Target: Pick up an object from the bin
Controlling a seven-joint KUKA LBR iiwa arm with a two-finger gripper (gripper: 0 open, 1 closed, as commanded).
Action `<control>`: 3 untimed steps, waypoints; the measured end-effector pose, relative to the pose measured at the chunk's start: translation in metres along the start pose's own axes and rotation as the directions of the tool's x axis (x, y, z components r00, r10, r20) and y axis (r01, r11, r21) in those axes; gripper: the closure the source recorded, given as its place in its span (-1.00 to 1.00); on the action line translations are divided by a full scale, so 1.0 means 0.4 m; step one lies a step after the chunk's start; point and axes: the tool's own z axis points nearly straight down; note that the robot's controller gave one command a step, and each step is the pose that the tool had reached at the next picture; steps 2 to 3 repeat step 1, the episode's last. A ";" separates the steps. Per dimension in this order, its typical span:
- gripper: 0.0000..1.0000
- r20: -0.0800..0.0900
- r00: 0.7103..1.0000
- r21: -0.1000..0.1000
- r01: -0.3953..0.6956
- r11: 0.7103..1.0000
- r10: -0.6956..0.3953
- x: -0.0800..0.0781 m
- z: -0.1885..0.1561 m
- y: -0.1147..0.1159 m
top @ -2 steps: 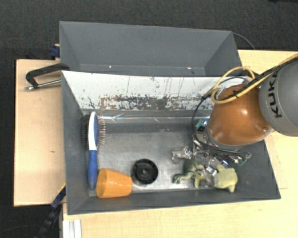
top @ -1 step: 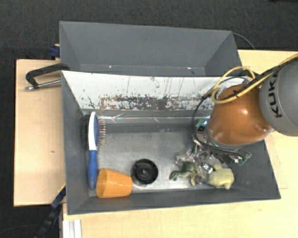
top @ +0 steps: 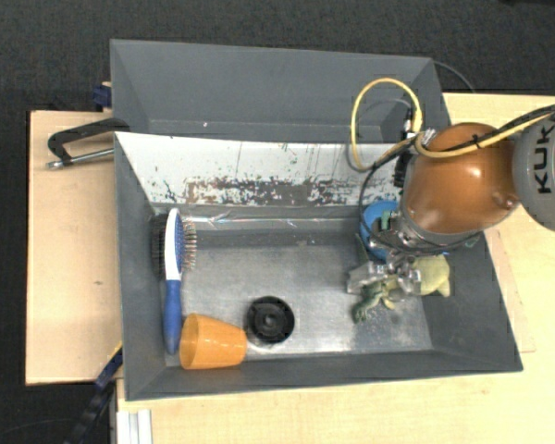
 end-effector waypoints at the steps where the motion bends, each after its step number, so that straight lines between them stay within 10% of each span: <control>1: 1.00 0.001 0.996 0.009 0.090 0.996 -0.090 -0.103 -0.469 -0.023; 3: 1.00 0.001 0.996 0.009 0.090 0.996 -0.090 -0.103 -0.469 -0.023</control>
Offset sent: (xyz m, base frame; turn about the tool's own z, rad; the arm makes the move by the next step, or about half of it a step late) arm 0.0127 0.0364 0.1819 -0.0919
